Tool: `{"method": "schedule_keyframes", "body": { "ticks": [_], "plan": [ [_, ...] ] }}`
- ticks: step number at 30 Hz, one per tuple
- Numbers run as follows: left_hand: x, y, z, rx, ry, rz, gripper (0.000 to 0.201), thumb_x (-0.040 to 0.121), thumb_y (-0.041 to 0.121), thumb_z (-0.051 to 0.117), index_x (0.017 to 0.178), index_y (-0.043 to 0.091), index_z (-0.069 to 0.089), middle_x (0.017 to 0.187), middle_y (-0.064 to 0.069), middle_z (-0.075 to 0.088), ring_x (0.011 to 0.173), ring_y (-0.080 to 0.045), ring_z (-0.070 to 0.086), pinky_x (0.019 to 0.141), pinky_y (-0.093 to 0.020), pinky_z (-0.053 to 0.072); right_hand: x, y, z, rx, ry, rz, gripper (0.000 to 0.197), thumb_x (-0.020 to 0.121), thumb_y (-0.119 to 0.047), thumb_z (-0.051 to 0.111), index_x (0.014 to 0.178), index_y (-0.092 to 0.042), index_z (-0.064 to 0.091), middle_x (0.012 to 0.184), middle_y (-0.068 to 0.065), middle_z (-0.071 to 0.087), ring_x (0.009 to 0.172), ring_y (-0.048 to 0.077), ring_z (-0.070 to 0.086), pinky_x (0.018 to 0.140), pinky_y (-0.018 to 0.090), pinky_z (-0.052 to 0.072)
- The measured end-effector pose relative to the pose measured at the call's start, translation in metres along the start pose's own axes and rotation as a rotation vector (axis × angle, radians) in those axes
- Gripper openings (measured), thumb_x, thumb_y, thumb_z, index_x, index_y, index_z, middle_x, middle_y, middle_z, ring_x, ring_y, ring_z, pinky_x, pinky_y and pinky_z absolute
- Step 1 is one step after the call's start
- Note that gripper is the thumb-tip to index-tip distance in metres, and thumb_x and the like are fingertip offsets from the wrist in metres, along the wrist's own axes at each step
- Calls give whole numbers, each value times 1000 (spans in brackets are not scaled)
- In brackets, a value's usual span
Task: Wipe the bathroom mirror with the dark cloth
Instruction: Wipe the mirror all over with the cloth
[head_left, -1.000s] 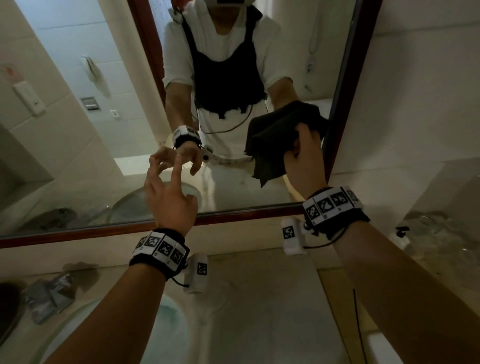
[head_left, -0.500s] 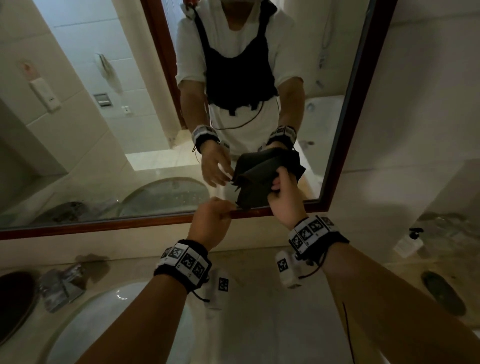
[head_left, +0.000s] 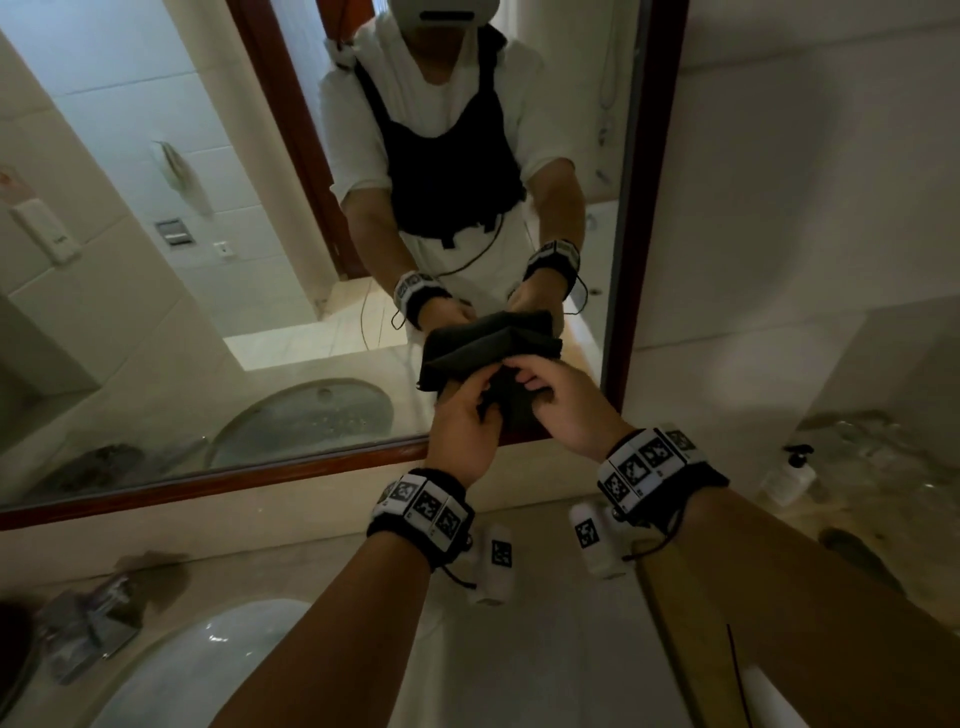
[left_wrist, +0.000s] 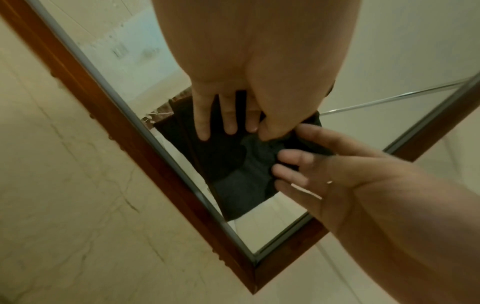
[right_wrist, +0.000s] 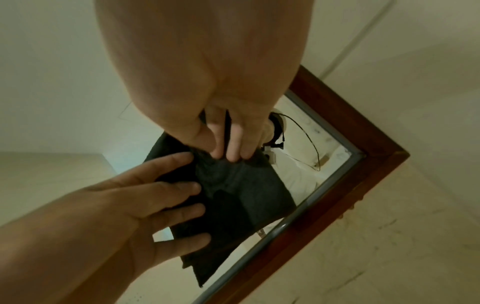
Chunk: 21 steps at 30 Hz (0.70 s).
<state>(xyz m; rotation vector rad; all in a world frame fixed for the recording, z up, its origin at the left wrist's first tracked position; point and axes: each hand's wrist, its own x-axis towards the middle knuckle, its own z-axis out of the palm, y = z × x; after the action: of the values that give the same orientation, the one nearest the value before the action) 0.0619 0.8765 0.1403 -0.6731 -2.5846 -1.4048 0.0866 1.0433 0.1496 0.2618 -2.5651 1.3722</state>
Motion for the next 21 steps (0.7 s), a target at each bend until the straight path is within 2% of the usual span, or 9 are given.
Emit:
{"method": "schedule_keyframes", "body": {
  "ticks": [2,4,6,8,10,15,19,21],
  "plan": [
    [3,-2,7,16,44,5,58,90,7,53,138,38,44,143,-4,40,125,-24,49,105,-44,45,-4,0,-7,-75,111,-82,56,83,12,50,132,-16,56,110,3,59,104,16,56,94,27,47],
    [5,0,16,34,101,-5,58,89,10,52,136,42,41,146,-2,35,128,-26,46,106,-46,44,-5,1,-12,-205,219,-133,53,84,7,53,132,-17,55,110,3,59,102,17,55,89,31,49],
    [5,5,23,92,182,-7,57,90,8,55,137,37,41,149,-5,30,133,-27,39,112,-44,39,-6,3,-14,-348,295,-135,55,84,0,56,135,-20,52,116,3,56,106,19,49,89,30,46],
    [5,6,30,165,266,37,58,90,10,58,141,32,40,151,-10,24,137,-29,31,117,-40,30,-6,6,-14,-435,367,-152,58,83,-2,58,137,-20,51,124,6,51,112,24,45,94,32,44],
    [8,5,34,220,307,51,61,90,17,62,143,31,38,150,-14,20,137,-32,28,116,-37,26,-8,10,-13,-460,428,-181,60,80,-2,58,137,-19,52,132,8,47,118,28,43,98,36,42],
    [12,-1,42,352,342,7,64,85,25,68,141,32,38,141,-20,29,126,-37,35,103,-44,40,-7,14,-7,-529,439,-195,60,80,-14,45,139,-21,49,151,12,35,135,35,35,111,46,35],
    [15,-11,39,419,350,1,66,81,26,70,137,35,36,131,-20,39,114,-35,43,89,-47,50,-6,15,1,-543,468,-181,68,77,-7,57,142,-22,47,155,12,29,137,38,32,111,51,34],
    [13,-17,34,422,365,6,65,81,27,71,136,35,36,129,-20,39,112,-35,44,88,-47,51,-6,14,7,-544,483,-164,73,74,-4,60,143,-23,46,158,12,24,139,39,29,111,54,32]
  ]
}}
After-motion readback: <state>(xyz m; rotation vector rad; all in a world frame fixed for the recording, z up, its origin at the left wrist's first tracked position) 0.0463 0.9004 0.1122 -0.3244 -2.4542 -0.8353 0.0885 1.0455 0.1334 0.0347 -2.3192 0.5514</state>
